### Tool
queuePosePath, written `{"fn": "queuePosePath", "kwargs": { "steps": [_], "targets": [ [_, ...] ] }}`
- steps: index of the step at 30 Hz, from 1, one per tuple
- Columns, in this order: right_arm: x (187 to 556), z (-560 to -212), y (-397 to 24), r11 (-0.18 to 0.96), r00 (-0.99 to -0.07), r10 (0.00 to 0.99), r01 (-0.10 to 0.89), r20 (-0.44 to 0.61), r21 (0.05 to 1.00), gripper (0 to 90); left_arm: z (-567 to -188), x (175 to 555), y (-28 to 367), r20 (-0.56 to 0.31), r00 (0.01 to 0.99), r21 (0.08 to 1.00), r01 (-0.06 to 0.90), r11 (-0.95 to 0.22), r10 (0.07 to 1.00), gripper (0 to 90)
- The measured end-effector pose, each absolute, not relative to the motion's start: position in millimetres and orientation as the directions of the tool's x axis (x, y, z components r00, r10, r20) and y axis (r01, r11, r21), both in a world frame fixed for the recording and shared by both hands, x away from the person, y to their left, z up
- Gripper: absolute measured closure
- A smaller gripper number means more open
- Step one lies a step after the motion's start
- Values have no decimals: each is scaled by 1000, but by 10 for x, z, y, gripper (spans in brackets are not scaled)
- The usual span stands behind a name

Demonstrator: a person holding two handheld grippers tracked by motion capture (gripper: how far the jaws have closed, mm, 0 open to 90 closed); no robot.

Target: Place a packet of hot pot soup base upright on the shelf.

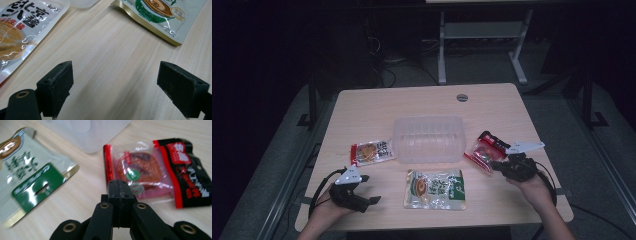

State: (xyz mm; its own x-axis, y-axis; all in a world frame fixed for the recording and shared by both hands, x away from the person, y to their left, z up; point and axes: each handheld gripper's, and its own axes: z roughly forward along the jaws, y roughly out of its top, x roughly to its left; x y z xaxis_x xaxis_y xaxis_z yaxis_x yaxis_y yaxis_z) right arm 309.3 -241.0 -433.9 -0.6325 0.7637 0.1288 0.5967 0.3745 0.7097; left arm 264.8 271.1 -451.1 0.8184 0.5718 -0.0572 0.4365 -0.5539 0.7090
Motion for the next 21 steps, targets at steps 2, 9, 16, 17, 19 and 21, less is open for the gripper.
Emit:
{"fn": "queuePosePath", "kwargs": {
  "steps": [2, 9, 16, 17, 19, 21],
  "targets": [
    [3177, -4336, -2392, 366, -625, 771, 595, 126, 715, 898, -4512, 2654, 2709, -49, 824, 705, 429, -564, 565, 131],
    [3472, -4338, -2364, 360, -602, 791, 600, 108, 715, 899, -4516, 2649, 2695, -57, 822, 708, 433, -557, 566, 133],
    [3788, -4358, -2376, 358, -578, 811, 609, 88, 707, 899, -4527, 2660, 2675, -57, 828, 704, 430, -566, 558, 133],
    [3823, -4367, -2360, 358, -575, 813, 617, 91, 701, 899, -4524, 2663, 2678, -51, 832, 699, 425, -575, 553, 133],
    [3864, -4380, -2346, 360, -574, 814, 617, 87, 700, 899, -4524, 2660, 2677, -51, 832, 700, 425, -574, 553, 133],
    [3955, -4439, -2324, 355, -567, 819, 622, 88, 698, 898, -4523, 2651, 2678, -50, 832, 698, 425, -576, 553, 133]
  ]
}}
